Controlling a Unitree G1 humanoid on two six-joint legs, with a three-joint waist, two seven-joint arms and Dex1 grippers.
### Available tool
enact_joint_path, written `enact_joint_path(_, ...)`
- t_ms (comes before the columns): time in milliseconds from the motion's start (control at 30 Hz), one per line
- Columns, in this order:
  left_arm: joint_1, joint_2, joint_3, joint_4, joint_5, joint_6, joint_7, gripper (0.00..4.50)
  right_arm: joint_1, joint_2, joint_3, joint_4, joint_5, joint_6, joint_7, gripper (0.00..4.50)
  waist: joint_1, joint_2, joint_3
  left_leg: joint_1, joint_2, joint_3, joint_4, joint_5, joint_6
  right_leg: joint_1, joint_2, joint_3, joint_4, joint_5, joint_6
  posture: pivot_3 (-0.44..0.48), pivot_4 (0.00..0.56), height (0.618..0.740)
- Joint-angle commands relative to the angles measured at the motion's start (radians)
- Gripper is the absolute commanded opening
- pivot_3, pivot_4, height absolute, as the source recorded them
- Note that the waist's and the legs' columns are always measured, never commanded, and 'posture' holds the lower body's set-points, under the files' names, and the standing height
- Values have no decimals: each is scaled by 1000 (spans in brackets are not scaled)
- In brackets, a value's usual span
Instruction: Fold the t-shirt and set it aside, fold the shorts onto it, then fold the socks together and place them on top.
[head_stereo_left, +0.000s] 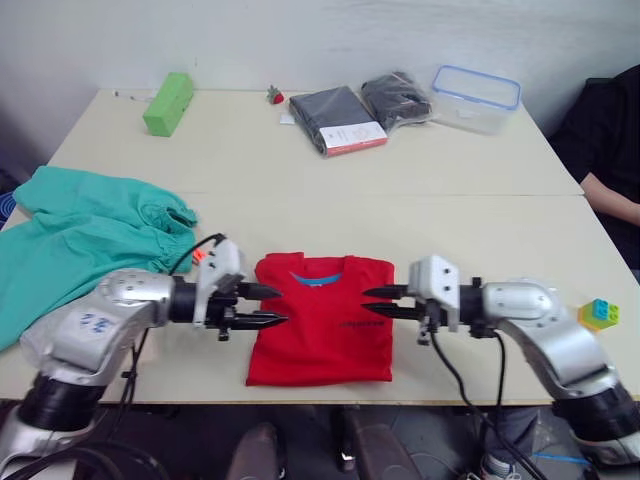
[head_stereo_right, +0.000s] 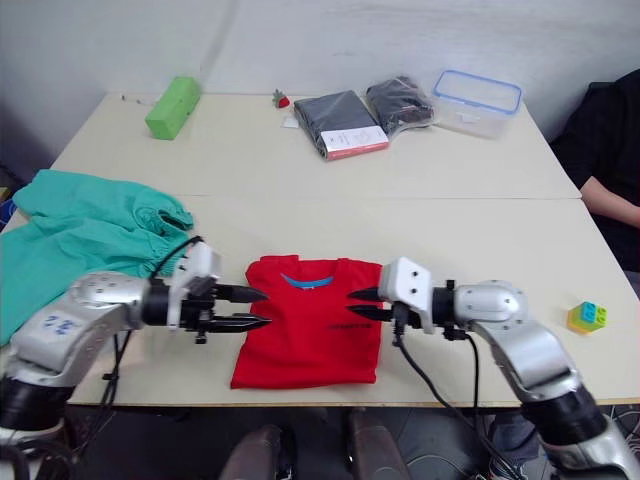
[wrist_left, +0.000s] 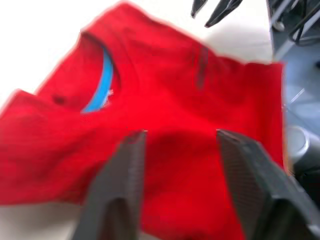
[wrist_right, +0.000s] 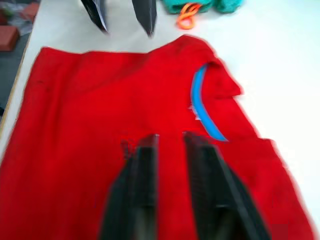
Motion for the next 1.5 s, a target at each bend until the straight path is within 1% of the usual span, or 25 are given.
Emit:
enact_joint_path(33, -60, -46, -81, 68, 78, -65, -7, 1089, -54, 46, 73, 106, -99, -109, 17, 0, 0, 0, 0, 0, 0, 0, 0, 0, 0, 0, 0, 0, 0, 0, 0, 0, 150, 740)
enact_joint_path(67, -80, -63, -97, 94, 93, -75, -8, 708, -70, 62, 84, 125, -113, -118, 16, 0, 1, 0, 0, -2, 0, 0, 0, -1, 0, -2, 0, 0, 0, 0, 0, 0, 150, 740)
enact_joint_path(133, -110, -89, -114, 138, 120, -90, 0, 138, -92, 83, 96, 156, -140, -131, 12, 0, 1, 0, 0, -4, 0, 0, 0, -1, 0, -4, 0, 0, 0, 0, 0, 0, 150, 740)
enact_joint_path(167, -125, -98, -130, 167, 156, -106, 18, 16, -104, 88, 103, 184, -171, -149, -2, 0, 1, 0, 0, -4, 0, 0, 0, -1, 0, -5, 0, 0, 1, 0, 0, 0, 150, 740)
enact_joint_path(233, -148, -116, -146, 221, 216, -118, 62, 16, -120, 93, 106, 235, -224, -177, -31, 0, 1, 0, 0, -4, 0, 0, 1, -1, 0, -5, 0, 0, 2, 0, 0, 0, 150, 740)
enact_joint_path(333, -157, -134, -139, 281, 264, -130, 110, 16, -146, 106, 85, 315, -286, -184, -106, 0, 0, 0, 0, -3, 0, 0, 2, -1, 0, -4, 0, 0, 4, -1, 0, 0, 150, 740)
enact_joint_path(433, -146, -134, -131, 297, 275, -143, 116, 16, -174, 108, 66, 384, -333, -189, -168, 0, -2, 0, 0, 3, 0, 0, 3, 0, 0, 2, -1, 1, 5, 0, 0, 0, 150, 740)
enact_joint_path(533, -125, -129, -123, 285, 275, -150, 115, 16, -211, 98, 25, 472, -365, -191, -247, 0, -3, -1, -1, 4, 0, 1, 4, 3, 1, 2, -1, 1, 5, 1, -1, 0, 150, 740)
enact_joint_path(600, -121, -128, -115, 276, 270, -145, 115, 16, -223, 100, -1, 492, -353, -190, -262, 0, -3, -1, -1, 4, 0, 1, 4, 5, 1, 3, -1, 1, 5, 2, -2, 0, 150, 740)
enact_joint_path(700, -117, -117, -86, 237, 243, -113, 101, 16, -212, 116, -55, 434, -270, -185, -222, 0, -6, -1, -1, 3, 0, 1, 4, 5, 1, 2, -1, 1, 6, 2, -2, 0, 150, 740)
enact_joint_path(800, -121, -104, -47, 183, 190, -67, 70, 16, -185, 119, -87, 325, -187, -146, -166, 0, -8, -1, -1, 3, 0, 0, 3, 5, 0, 1, 0, 0, 7, 2, -2, 0, 150, 740)
enact_joint_path(900, -147, -125, -1, 125, 108, 12, 54, 16, -134, 107, -91, 183, -99, -102, -89, 0, -5, 0, 0, 2, 0, 0, 1, 4, -2, -1, 0, 0, 8, 2, -2, 0, 150, 740)
enact_joint_path(967, -164, -141, 3, 100, 77, 62, 55, 16, -89, 85, -73, 91, -56, -79, -27, 0, -2, 0, 0, 1, 0, -1, 0, 3, -3, -1, 0, -1, 8, 1, -1, 0, 150, 740)
enact_joint_path(1033, -172, -141, -36, 103, 107, 55, 55, 16, -44, 55, -39, 24, -49, -72, 28, 0, 1, 0, 0, 1, 0, -1, 0, 2, -3, -1, 0, -1, 6, 0, 0, 0, 150, 740)
enact_joint_path(1100, -182, -144, -84, 143, 161, 23, 67, 16, -9, 28, 4, 3, -93, -109, 61, 0, 1, 0, 0, 1, 0, -1, 0, 1, -1, 0, -1, -1, 5, 0, 1, 0, 150, 740)
enact_joint_path(1267, -225, -164, -150, 308, 281, -50, 112, 16, 16, -22, 87, 86, -268, -247, 45, 0, -1, -1, 0, 1, -2, 0, 2, 0, 0, 1, -2, 0, 4, 0, 2, 0, 150, 740)
enact_joint_path(1367, -247, -158, -146, 411, 332, -115, 142, 16, 44, -58, 74, 74, -252, -259, 78, 0, 1, -1, -1, 3, -2, 0, 3, 1, 1, 2, -1, 0, 5, 0, 1, 0, 150, 740)
enact_joint_path(1433, -265, -152, -130, 486, 361, -171, 174, 16, 90, -107, 49, 26, -202, -254, 126, 0, 2, -1, -1, 3, -1, -1, 3, 2, 1, 2, -1, 0, 5, 0, 1, 0, 150, 740)
enact_joint_path(1500, -276, -150, -107, 526, 361, -203, 181, 16, 137, -150, 22, -18, -161, -241, 161, 0, 2, -1, -1, 4, -1, 0, 3, 2, 1, 3, -1, 0, 5, 0, 1, 0, 150, 740)
